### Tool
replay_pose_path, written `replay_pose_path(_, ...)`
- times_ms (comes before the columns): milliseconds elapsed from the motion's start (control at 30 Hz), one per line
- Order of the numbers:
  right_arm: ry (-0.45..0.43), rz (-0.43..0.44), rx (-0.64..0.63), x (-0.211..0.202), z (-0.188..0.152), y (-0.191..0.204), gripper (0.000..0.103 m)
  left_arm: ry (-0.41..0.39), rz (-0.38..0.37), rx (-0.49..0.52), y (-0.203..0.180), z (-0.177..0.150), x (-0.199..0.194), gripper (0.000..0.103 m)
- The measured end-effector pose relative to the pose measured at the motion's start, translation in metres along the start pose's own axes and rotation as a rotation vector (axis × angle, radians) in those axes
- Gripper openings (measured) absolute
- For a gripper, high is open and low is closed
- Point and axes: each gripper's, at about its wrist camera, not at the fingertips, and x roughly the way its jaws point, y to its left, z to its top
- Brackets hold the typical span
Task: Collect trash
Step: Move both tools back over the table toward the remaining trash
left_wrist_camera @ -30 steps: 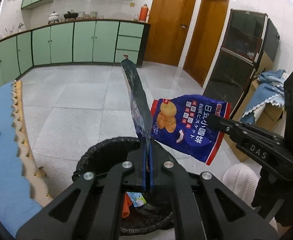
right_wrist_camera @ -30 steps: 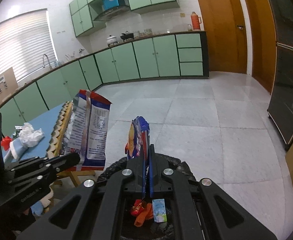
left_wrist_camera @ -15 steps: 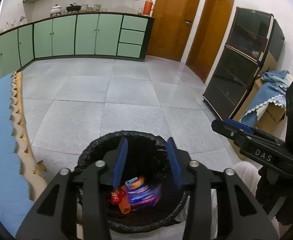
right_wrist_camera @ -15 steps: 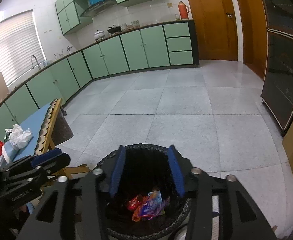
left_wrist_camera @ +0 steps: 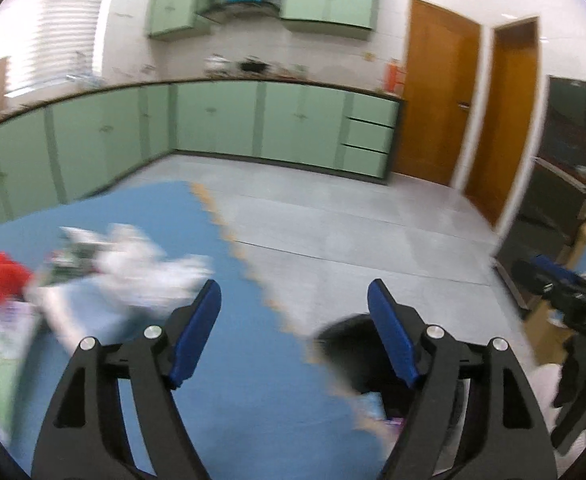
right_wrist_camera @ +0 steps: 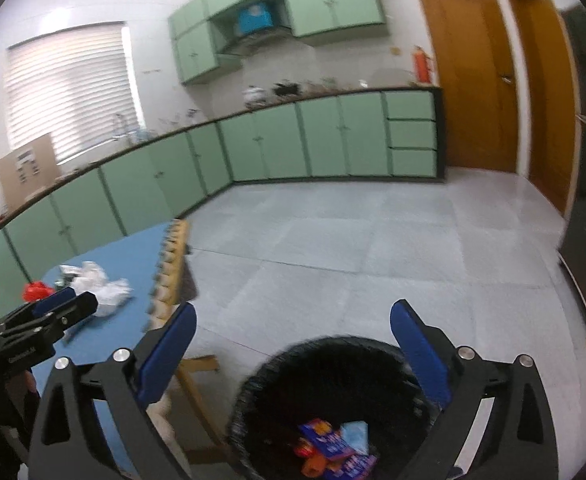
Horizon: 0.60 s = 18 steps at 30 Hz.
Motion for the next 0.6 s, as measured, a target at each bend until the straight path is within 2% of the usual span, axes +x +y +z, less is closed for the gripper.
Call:
replay_pose_path(233, -0.011, 0.133, -0.078, 0.035, 0.009, 0.084, 0.096, -0.011, 0.241, -0.054, 0.081, -0.005, -0.026, 0.074)
replay_pose_path(400, 0.015, 0.210, -0.115, 0.063, 0.003, 0.138, 0.096, 0.038, 0.395, -0.074, 0.126, -0.018, -0.035, 0.074)
replay_pose_path(600, 0.039, 0.257, -0.164, 0.080, -0.010, 0.183, 0.096, 0.121, 0.465, -0.122, 0.161, -0.032, -0.029, 0.074)
